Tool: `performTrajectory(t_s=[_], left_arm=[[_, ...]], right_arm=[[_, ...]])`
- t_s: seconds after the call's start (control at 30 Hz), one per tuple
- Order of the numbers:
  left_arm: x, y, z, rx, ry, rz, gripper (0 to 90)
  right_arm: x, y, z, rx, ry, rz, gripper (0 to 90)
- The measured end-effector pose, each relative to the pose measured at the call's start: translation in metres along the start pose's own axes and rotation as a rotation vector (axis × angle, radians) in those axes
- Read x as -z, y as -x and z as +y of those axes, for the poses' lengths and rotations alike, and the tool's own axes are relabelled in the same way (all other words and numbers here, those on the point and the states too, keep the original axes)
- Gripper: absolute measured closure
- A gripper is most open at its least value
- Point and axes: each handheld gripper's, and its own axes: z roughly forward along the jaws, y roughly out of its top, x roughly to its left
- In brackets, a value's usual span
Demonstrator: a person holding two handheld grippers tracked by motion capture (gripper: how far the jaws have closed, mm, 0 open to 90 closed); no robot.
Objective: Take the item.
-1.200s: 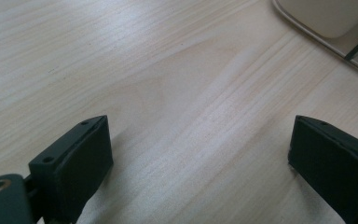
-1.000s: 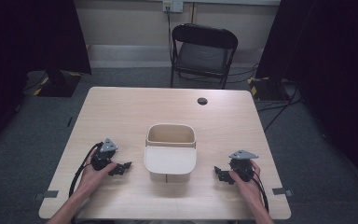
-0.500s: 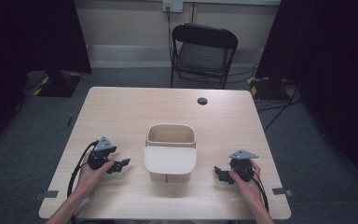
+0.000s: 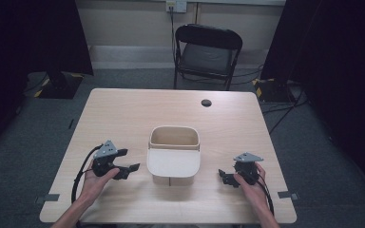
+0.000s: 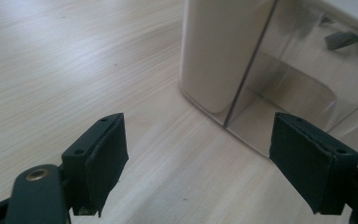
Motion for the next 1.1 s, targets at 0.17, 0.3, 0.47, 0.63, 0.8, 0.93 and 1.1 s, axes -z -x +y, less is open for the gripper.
performTrajectory(t_s=[0.17,0.3,0.47,0.63,0.8,0.93,1.1], left_arm=[[0.001,0.006,0.002,-0.015,0.017,-0.038,18.6],[0.002,0.012,0.003,-0.012,0.023,-0.062,18.6],[0.004,0.021,0.006,-0.01,0.037,-0.105,18.7],[0.001,0.032,0.008,-0.062,0.037,-0.12,18.6],[-0.004,0.042,0.01,-0.093,0.018,-0.151,18.6],[-0.008,0.046,0.01,-0.099,0.016,-0.17,18.8],[-0.013,0.051,0.01,-0.082,0.034,-0.176,20.7]], right_arm=[[0.0,0.0,0.0,0.0,0.0,0.0,11.4],[0.0,0.0,0.0,0.0,0.0,0.0,11.4],[0.0,0.0,0.0,0.0,0.0,0.0,11.4],[0.0,0.0,0.0,0.0,0.0,0.0,11.4],[0.0,0.0,0.0,0.0,0.0,0.0,11.4],[0.0,0.0,0.0,0.0,0.0,0.0,11.4],[0.0,0.0,0.0,0.0,0.0,0.0,11.4]])
